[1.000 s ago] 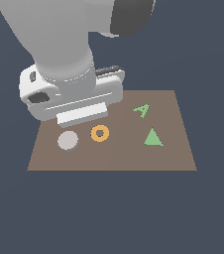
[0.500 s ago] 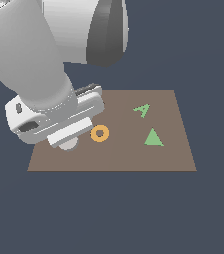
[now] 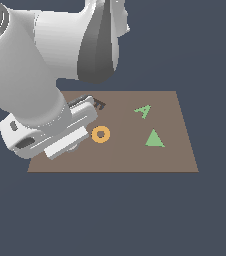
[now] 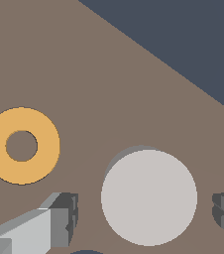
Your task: Insert a designated object into the corresponding slot on a board.
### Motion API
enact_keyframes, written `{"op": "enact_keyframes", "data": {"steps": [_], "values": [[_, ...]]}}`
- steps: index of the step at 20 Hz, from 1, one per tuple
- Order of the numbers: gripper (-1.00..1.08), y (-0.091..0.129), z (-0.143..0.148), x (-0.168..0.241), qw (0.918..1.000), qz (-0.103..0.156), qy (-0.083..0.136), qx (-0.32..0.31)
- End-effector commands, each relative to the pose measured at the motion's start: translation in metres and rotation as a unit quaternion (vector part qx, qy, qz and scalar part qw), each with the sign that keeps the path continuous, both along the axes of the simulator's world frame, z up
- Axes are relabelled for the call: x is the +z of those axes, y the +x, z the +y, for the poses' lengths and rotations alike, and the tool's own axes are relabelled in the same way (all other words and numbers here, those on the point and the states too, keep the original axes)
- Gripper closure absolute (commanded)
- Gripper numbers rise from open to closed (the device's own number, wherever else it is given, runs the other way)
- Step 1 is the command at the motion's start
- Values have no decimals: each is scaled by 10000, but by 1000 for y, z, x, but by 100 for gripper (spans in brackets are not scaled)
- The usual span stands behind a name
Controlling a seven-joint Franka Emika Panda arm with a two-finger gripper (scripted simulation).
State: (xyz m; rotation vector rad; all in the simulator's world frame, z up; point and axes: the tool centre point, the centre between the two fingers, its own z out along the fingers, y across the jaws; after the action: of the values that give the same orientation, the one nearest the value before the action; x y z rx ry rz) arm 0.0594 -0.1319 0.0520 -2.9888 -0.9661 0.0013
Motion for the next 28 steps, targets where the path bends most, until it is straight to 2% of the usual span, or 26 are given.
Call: {"op": "enact_keyframes", "data": {"steps": [1,15,16,28], "values": [[-92,3,-1,-2,10000,-5,-1,67],[-92,3,-1,-22,10000,-5,-1,82],[108,3,-1,-22,10000,-5,-1,82],[108,4,-2,-19,10000,-7,-3,81]]}}
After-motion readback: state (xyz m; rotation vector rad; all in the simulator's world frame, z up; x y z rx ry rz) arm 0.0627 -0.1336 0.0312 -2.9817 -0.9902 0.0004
